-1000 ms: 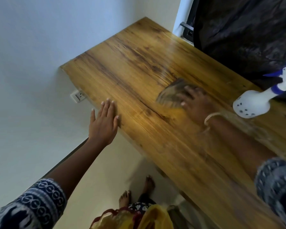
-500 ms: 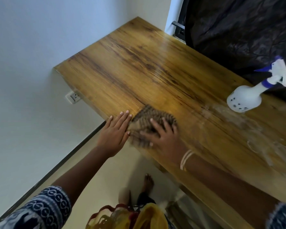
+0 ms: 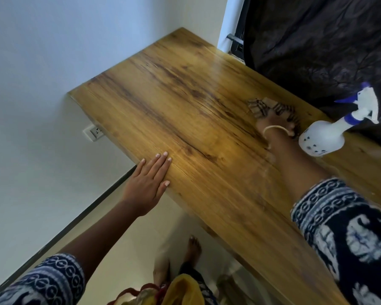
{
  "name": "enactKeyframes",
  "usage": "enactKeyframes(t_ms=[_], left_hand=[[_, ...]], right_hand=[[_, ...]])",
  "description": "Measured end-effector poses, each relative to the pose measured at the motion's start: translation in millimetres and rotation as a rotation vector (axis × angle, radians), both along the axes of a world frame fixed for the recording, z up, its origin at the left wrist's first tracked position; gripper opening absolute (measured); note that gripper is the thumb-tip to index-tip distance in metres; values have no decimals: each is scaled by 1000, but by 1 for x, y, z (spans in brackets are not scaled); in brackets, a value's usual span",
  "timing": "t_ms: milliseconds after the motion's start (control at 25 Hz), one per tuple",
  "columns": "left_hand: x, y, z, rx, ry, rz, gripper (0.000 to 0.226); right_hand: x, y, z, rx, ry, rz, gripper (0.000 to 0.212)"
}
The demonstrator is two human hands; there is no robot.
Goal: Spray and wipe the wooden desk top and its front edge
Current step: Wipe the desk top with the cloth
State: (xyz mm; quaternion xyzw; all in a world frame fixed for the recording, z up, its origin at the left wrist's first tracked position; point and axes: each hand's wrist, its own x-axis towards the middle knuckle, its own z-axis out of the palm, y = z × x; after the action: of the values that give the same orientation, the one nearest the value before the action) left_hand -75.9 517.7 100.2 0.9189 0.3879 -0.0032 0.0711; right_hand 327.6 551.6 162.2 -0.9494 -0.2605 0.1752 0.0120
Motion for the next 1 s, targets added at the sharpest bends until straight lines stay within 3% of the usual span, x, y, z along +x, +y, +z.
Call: enactKeyframes(t_ms=[80,240,320,400,600,720,840,1000], left_hand=[[0,1,-1,-8,-5,1,62],[-1,4,1,-4,3,-22,63],[-4,6,3,4,4,-48,63],[-8,16,7,-17,-49,21,65],[-25,62,11,-48,-110,398,75],[-30,73,4,-84,-48,489,80],[-25,69,-4,-63,-43,521,81],[-25,68,-3,-46,-40,531,80]], right_hand=[[-58,7,2,-5,-125,166,49],[-184,-25,-8,187,-218,972,39],[-184,-14,-9,199,-256,1187,47],[-138,19,-16,226,-336,1084,51],[40,43,-27,269,-153,165,58],[29,60,-32,210,-196,28,55],[-62,92,-38,339,-251,410,53],[-212,50,-39,361,-133,1343,49]])
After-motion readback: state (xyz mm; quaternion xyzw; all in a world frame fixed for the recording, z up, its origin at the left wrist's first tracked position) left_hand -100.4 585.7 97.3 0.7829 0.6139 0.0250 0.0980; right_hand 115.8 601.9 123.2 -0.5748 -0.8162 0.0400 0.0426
